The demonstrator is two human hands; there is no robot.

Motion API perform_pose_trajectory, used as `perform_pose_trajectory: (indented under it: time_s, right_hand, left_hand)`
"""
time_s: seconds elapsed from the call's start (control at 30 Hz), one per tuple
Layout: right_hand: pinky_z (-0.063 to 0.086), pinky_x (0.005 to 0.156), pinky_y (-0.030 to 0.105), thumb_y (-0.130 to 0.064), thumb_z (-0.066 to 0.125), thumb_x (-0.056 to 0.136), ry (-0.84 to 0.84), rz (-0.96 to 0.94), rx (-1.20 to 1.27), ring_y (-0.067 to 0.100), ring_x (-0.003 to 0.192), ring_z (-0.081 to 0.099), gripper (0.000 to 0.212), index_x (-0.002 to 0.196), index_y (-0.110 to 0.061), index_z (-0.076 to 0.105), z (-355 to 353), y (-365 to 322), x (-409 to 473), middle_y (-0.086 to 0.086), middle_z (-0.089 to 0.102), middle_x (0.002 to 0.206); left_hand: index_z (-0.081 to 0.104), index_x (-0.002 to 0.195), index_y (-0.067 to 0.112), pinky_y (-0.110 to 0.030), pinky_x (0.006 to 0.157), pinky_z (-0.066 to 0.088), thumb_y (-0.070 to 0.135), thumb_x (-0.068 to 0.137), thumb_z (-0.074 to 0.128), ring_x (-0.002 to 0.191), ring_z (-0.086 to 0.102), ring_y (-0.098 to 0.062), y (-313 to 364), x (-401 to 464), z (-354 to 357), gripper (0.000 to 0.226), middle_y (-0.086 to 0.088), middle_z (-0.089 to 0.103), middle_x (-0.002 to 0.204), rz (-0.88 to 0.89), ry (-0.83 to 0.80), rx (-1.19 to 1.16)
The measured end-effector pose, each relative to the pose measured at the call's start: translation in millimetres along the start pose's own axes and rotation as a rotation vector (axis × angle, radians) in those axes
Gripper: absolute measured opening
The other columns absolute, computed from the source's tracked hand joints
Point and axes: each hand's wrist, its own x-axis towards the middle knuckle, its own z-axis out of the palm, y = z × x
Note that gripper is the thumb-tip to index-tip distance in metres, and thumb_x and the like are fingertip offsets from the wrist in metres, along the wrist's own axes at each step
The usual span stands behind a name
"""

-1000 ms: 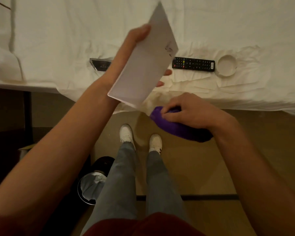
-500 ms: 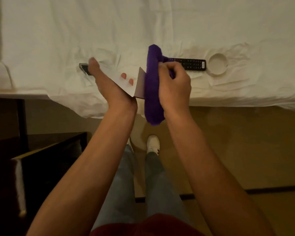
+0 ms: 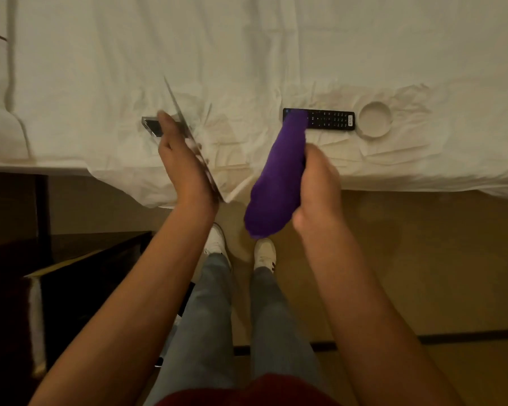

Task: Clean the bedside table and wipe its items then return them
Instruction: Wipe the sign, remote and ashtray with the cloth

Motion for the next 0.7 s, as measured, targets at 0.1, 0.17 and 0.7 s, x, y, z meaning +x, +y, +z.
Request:
perform_pose_trajectory:
  time_s: [0.1,0.17,0.7]
  right_hand:
    - [0.056,0.061,0.028,-0.036,0.062,0.090,0.027,0.087,0.023,0.010,0.069,0.073,0.015,0.087,-0.029,0.075,0.9,21.5,1.8,-0.007,0.077,0.081]
    - [0.056,0.062,0.028,-0.038,0.062,0.090,0.076,0.092,0.052,0.010,0.069,0.073,0.015,0.087,-0.030,0.074,-4.8,24.4,6.0,-0.008,0.077,0.080]
    - [0.060,0.067,0.034,-0.038,0.066,0.092,0.117,-0.028,0.224,0.017,0.079,0.078,0.020,0.080,-0.028,0.078,-41.0,-17.2,26.5,-0.004,0.080,0.087]
  left_hand:
    - [0.052,0.142,0.021,-0.016,0.064,0.055,0.070,0.092,0.053,0.096,0.070,-0.008,-16.2,-8.7,5.8,0.071,0.005,0.068,0.120,-0.044,0.025,0.147]
    - [0.057,0.138,0.015,-0.027,0.075,0.060,0.064,0.087,0.066,0.097,0.074,-0.015,-19.9,-5.0,3.7,0.072,0.000,0.074,0.114,-0.129,-0.038,0.109]
    - [0.066,0.109,0.010,-0.035,0.075,0.060,-0.010,0.081,0.050,0.094,0.074,-0.025,37.6,56.3,-5.5,0.038,-0.004,0.077,0.092,0.223,-0.428,0.196]
